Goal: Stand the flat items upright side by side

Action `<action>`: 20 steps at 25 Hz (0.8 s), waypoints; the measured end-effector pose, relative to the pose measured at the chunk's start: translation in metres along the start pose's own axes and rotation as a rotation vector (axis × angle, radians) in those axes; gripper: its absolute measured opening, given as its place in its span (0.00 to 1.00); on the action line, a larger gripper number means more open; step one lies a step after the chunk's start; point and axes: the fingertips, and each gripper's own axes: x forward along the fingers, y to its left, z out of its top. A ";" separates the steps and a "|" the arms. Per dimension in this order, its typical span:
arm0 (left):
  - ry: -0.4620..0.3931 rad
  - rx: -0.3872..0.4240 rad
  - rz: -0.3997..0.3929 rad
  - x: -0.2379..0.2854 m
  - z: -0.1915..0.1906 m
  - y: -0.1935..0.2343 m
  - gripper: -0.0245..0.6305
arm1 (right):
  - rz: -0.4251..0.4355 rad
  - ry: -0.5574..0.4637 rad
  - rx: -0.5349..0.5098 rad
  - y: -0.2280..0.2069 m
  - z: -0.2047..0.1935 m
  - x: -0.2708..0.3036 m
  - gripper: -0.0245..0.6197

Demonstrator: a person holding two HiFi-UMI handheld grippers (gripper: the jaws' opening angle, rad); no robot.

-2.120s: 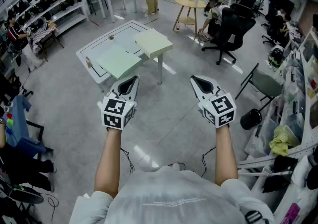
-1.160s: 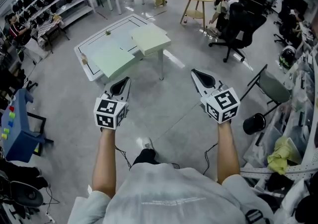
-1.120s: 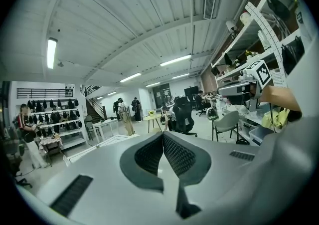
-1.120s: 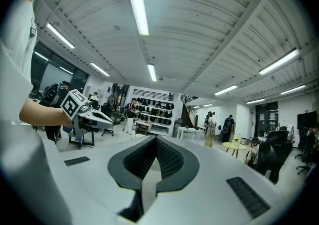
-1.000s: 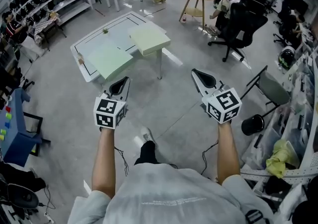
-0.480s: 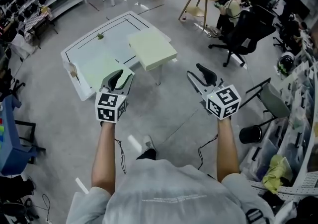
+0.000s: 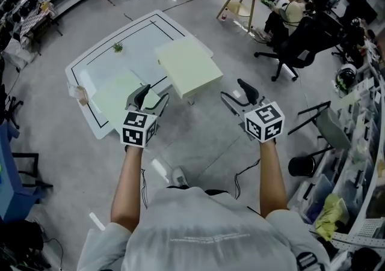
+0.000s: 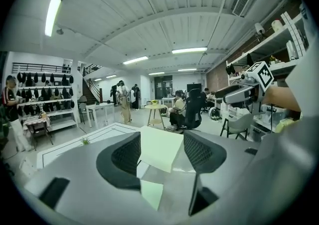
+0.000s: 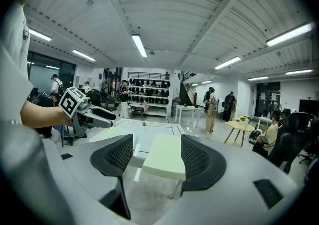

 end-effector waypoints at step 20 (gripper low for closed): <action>0.149 -0.143 0.105 0.111 -0.043 0.052 0.48 | 0.242 0.005 0.274 -0.103 -0.012 0.134 0.55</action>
